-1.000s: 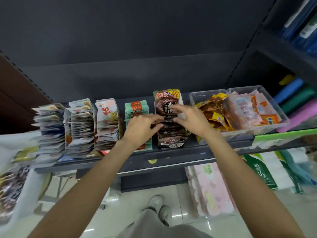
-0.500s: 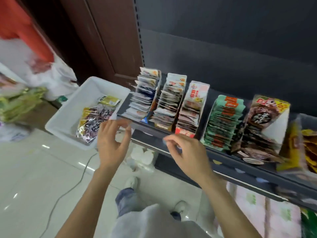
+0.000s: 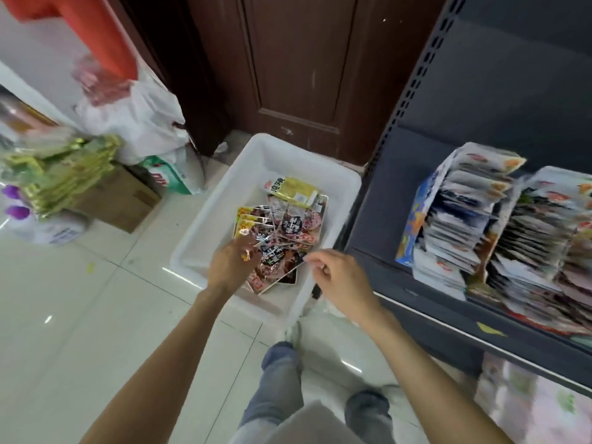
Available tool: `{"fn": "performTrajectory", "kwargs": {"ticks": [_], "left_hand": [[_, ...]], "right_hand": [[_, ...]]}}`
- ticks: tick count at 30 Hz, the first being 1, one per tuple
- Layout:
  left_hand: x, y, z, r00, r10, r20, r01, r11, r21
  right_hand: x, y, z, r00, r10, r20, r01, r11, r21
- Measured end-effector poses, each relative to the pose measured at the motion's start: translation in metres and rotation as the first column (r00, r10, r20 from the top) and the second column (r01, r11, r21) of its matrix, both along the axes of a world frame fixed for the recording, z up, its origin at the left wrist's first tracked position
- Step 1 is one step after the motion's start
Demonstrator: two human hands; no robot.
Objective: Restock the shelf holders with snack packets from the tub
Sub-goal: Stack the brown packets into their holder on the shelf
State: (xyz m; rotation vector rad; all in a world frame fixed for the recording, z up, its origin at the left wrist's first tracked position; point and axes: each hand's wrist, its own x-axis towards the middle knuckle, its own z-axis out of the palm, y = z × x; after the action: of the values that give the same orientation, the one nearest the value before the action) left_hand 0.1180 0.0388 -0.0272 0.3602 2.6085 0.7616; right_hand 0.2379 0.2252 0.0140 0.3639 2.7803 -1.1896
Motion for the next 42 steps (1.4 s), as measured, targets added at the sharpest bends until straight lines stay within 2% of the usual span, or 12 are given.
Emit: {"fn": "performTrajectory", "kwargs": {"ticks": [6,11,16,19,21,24,28,30,33,37,39,42], "left_hand": [[-0.031,0.007,-0.048,0.98,-0.059,0.191,0.065,0.998,-0.023],[-0.04,0.012,-0.072,0.963,-0.262,0.057,0.263,0.965,0.002],[-0.064,0.017,-0.077,0.92,-0.383,-0.087,0.389,0.919,0.07],[-0.08,0.024,-0.079,0.866,-0.486,-0.117,0.493,0.869,0.035],[-0.09,0.028,-0.081,0.799,-0.593,-0.103,0.592,0.805,-0.039],[-0.102,0.031,-0.084,0.713,-0.701,-0.031,0.69,0.709,-0.144],[-0.112,0.03,-0.083,0.588,-0.807,-0.051,0.772,0.579,-0.263],[-0.112,0.029,-0.078,0.522,-0.841,-0.14,0.802,0.54,-0.257],[-0.113,0.025,-0.065,0.499,-0.785,-0.368,0.817,0.567,-0.101],[-0.119,0.014,-0.038,0.547,-0.688,-0.477,0.794,0.607,0.035],[-0.119,0.009,-0.021,0.607,-0.665,-0.434,0.76,0.646,0.073],[-0.114,0.003,0.003,0.638,-0.718,-0.279,0.75,0.661,0.014]], "right_hand": [[-0.098,-0.013,-0.054,0.979,0.008,0.202,-0.065,0.959,0.277],[-0.133,-0.01,-0.093,0.846,0.004,0.533,-0.214,0.918,0.333],[-0.128,-0.018,-0.094,0.802,0.044,0.596,-0.386,0.799,0.46],[-0.119,-0.018,-0.081,0.75,0.146,0.645,-0.482,0.788,0.383],[-0.115,-0.014,-0.068,0.775,0.204,0.598,-0.484,0.8,0.355],[-0.108,-0.006,-0.047,0.868,0.183,0.461,-0.379,0.844,0.379],[-0.099,0.005,-0.026,0.97,-0.114,0.216,-0.019,0.847,0.531],[-0.095,0.006,-0.017,0.969,-0.234,0.075,0.162,0.838,0.521],[-0.088,0.006,-0.006,0.925,-0.374,-0.071,0.365,0.818,0.445],[-0.066,0.007,0.011,0.825,-0.564,-0.042,0.565,0.819,0.099],[-0.054,0.006,0.018,0.768,-0.641,-0.009,0.633,0.761,-0.141],[-0.036,0.005,0.025,0.737,-0.676,0.002,0.641,0.698,-0.319]]}}
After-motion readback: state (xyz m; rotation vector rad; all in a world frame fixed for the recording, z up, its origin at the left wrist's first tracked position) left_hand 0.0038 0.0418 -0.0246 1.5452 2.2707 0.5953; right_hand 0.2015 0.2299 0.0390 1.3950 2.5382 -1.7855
